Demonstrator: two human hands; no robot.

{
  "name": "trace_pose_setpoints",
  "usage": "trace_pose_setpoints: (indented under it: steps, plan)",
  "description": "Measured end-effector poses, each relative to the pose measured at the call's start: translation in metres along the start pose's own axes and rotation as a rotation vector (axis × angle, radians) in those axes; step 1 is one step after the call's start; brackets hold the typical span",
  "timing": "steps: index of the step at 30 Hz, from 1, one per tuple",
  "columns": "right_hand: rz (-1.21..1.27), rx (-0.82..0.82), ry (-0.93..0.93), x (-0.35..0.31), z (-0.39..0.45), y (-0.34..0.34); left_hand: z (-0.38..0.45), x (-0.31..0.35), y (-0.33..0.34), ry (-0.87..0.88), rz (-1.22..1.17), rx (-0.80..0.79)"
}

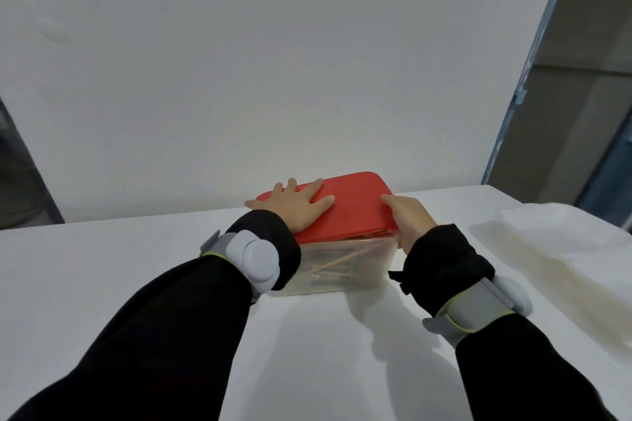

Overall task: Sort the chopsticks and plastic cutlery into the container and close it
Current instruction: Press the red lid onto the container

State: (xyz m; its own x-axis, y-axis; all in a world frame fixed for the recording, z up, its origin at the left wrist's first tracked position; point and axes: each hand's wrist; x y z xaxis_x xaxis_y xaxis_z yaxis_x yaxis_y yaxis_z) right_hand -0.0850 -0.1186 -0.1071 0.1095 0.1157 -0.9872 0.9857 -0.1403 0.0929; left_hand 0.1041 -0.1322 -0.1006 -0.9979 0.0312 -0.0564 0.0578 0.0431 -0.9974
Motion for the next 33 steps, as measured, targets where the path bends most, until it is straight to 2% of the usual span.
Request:
trace_pose_setpoints:
  steps: [2, 6, 12, 20, 23, 25, 27, 29, 30, 33]
  plan:
    - [0.072, -0.027, 0.006, 0.007, -0.001, -0.007, -0.001, 0.002, 0.001, -0.001, 0.023, -0.001]
    - [-0.101, -0.016, -0.110, 0.020, -0.003, -0.011, -0.003, 0.004, 0.000, -0.002, 0.053, -0.018]
    - [-0.154, 0.017, -0.205, 0.025, 0.003, -0.009, -0.002, 0.008, 0.003, -0.017, 0.046, 0.011]
    - [0.173, -0.058, -0.168, 0.040, -0.007, -0.012, -0.003, 0.007, 0.004, 0.013, 0.101, 0.046]
    - [-0.059, 0.016, -0.212, 0.032, -0.005, -0.009, 0.000, 0.003, 0.000, 0.017, 0.089, 0.027]
    - [-0.289, -0.023, -0.184, 0.020, -0.002, -0.006, -0.001, 0.001, 0.000, 0.018, 0.061, 0.027]
    - [-0.655, -0.035, -0.142, 0.006, 0.007, 0.003, -0.002, 0.004, 0.003, 0.016, 0.045, 0.041]
    - [-1.011, 0.049, -0.180, -0.005, 0.015, 0.026, -0.002, 0.005, 0.005, 0.006, 0.050, 0.057]
    - [-1.120, 0.042, -0.234, -0.009, 0.017, 0.039, -0.002, 0.004, 0.006, 0.004, 0.050, 0.059]
    - [-1.231, -0.147, -0.338, -0.007, 0.020, 0.068, 0.000, 0.002, 0.005, 0.018, 0.012, 0.028]
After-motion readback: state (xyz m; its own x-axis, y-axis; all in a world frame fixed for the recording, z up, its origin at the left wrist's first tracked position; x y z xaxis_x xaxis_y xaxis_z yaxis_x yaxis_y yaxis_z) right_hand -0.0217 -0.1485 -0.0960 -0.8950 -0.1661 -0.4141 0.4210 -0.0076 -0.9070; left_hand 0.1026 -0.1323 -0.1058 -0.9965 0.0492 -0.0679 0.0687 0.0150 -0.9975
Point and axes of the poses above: each hand's wrist, its own z-axis towards the middle knuckle, its own y-axis out of the palm, x = y × z, and after that the axes turned 15 degrees about z, right-handed
